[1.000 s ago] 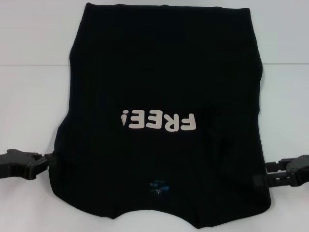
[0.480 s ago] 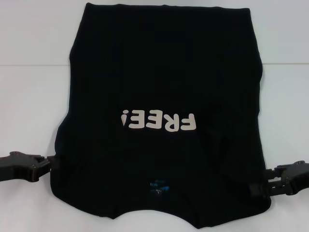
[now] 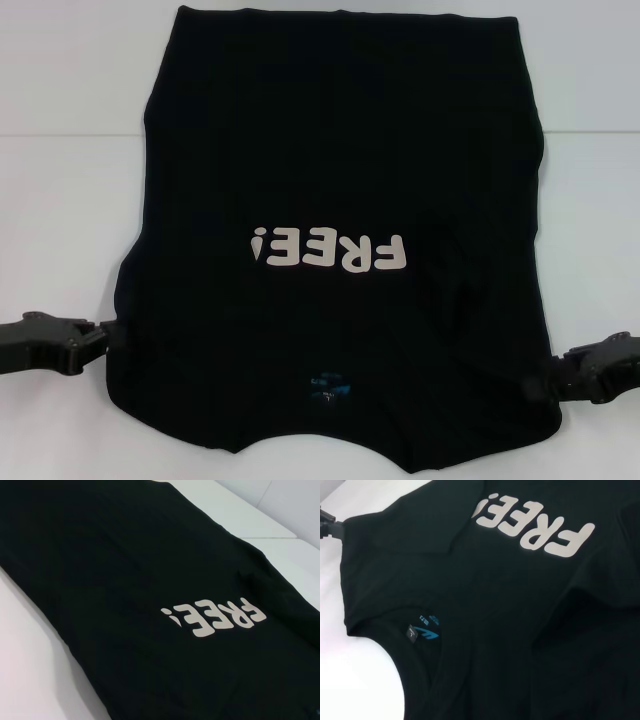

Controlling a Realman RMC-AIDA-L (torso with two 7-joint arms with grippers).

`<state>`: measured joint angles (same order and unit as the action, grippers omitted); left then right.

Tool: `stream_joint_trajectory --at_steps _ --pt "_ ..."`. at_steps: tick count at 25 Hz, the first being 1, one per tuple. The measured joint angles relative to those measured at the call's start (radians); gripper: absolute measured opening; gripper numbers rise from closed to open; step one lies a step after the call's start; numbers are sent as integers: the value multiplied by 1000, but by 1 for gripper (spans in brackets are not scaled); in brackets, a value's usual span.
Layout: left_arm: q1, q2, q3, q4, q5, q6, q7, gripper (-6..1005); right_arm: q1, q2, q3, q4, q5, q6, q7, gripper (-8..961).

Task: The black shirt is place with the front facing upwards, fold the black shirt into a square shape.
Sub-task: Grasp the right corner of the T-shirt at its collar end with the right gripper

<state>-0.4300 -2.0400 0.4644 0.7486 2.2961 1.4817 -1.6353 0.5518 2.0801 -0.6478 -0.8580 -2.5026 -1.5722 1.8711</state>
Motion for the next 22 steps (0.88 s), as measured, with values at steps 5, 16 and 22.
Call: stream_joint_trajectory --at_steps 5,16,22 --pt "-1 0 -1 0 0 0 2 18 3 2 -24 -8 -5 6 20 516" --pt "1 2 -4 0 0 -3 12 19 13 6 -92 -28 -6 17 74 457" --pt "-1 3 -6 0 0 -9 12 18 13 5 -127 -49 -5 18 95 393"
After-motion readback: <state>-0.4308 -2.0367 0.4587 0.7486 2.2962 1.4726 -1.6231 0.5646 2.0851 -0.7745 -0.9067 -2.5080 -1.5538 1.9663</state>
